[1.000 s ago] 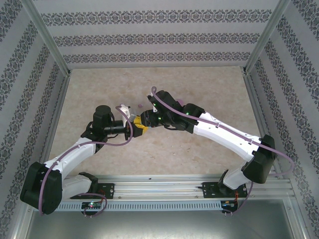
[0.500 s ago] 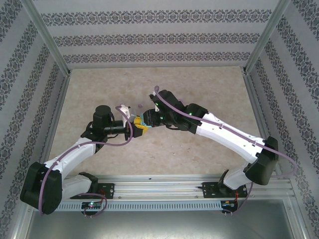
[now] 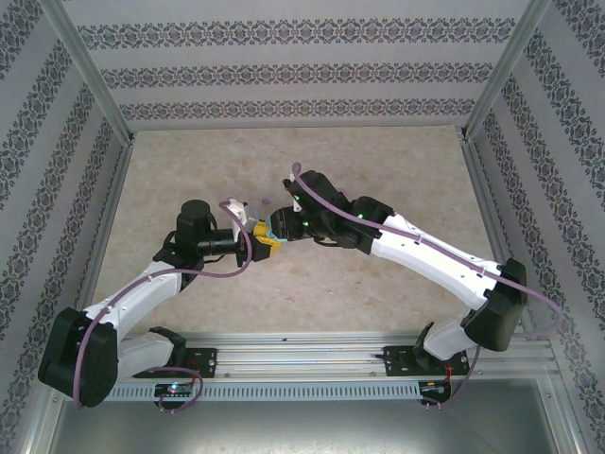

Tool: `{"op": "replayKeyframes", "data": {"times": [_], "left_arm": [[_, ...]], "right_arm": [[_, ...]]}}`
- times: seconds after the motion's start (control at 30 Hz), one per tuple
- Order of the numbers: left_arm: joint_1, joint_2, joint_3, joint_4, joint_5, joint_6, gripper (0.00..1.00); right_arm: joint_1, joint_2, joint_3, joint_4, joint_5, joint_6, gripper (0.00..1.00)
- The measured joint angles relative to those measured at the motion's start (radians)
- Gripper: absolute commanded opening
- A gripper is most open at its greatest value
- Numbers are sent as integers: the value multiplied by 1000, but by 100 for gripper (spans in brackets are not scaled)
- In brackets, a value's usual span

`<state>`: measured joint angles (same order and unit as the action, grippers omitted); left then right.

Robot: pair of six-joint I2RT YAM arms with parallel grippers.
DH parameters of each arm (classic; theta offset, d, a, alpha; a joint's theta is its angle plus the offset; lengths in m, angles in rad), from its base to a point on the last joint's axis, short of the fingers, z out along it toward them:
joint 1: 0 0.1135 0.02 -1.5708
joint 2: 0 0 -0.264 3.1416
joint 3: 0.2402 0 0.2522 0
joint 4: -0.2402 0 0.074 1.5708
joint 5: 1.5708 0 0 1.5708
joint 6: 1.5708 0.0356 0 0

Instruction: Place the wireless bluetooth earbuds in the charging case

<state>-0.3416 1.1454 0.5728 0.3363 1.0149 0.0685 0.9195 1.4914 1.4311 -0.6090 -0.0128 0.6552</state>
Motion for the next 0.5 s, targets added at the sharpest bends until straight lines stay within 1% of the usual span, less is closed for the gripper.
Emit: {"op": "replayKeyframes", "data": {"times": [0.2, 0.5], "left_arm": [[0, 0, 0, -1, -14, 0, 10], [0, 8, 0, -1, -26, -1, 10]], "right_arm": [[-1, 19, 0, 14, -3, 0, 35], [-1, 43, 1, 16, -5, 0, 33]]}}
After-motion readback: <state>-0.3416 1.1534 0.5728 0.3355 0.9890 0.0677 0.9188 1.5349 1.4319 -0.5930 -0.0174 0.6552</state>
